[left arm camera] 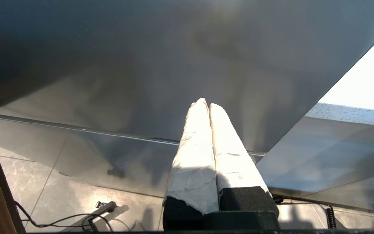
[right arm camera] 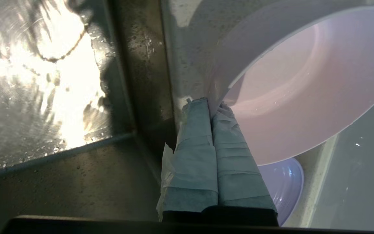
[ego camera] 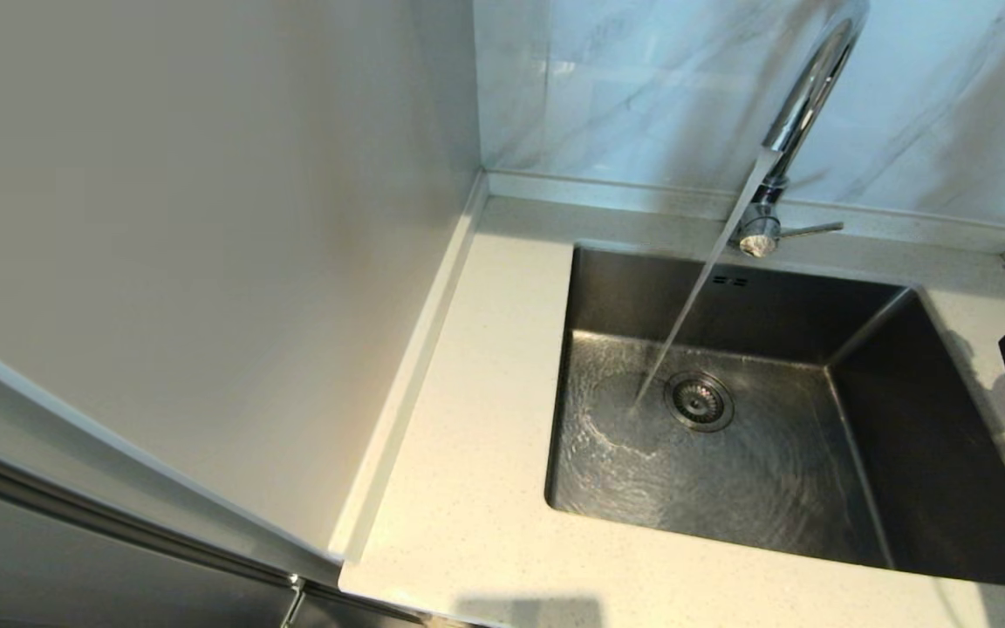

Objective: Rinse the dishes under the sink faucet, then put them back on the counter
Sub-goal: Place the bowl on the table, then turn off the faucet

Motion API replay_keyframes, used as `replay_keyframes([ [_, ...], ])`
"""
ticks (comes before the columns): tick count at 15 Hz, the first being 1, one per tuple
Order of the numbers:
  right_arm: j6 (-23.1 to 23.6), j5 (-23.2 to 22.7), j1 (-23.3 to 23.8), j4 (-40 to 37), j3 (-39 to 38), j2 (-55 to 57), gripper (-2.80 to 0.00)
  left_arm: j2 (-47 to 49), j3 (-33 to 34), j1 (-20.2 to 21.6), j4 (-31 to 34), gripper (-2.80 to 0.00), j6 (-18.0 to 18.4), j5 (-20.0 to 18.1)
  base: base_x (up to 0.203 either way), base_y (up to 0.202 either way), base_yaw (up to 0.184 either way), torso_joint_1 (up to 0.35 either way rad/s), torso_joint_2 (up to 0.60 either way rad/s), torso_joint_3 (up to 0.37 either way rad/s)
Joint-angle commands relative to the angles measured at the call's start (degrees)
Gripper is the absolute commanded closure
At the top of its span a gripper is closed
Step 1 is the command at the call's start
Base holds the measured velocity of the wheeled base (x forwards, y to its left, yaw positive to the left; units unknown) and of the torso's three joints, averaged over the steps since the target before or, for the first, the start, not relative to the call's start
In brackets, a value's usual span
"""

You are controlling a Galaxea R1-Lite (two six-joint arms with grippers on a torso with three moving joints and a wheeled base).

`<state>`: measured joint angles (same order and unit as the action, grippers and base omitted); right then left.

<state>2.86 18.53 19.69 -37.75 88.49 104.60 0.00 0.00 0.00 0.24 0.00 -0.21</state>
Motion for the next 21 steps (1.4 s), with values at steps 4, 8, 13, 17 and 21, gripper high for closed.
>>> replay_keyframes([
  [4,0.08,0.19,0.72,-0.21,0.28,0.39,0.0,0.0,0.0,0.0,0.02,0.0,0.0,0.03,0.0,0.0,0.0,0.0,0.0,0.0],
  [8,0.04,0.19,0.7,-0.21,-0.16,0.08,-2.8,0.0,0.0,0.0,0.02,0.0,0.0,0.03,0.0,0.0,0.0,0.0,0.0,0.0],
  [13,-0.33,0.19,0.7,-0.13,0.05,-0.93,-2.8,0.0,0.0,0.0,0.02,0.0,0.0,0.03,0.0,0.0,0.0,0.0,0.0,0.0],
  [17,0.82,-1.68,0.36,3.32,-0.25,-4.42,-2.8,0.0,0.0,0.0,0.02,0.0,0.0,0.03,0.0,0.0,0.0,0.0,0.0,0.0],
  [21,3.86,-9.42,0.03,3.23,0.17,-11.17,-2.8,0.0,0.0,0.0,0.02,0.0,0.0,0.03,0.0,0.0,0.0,0.0,0.0,0.0],
])
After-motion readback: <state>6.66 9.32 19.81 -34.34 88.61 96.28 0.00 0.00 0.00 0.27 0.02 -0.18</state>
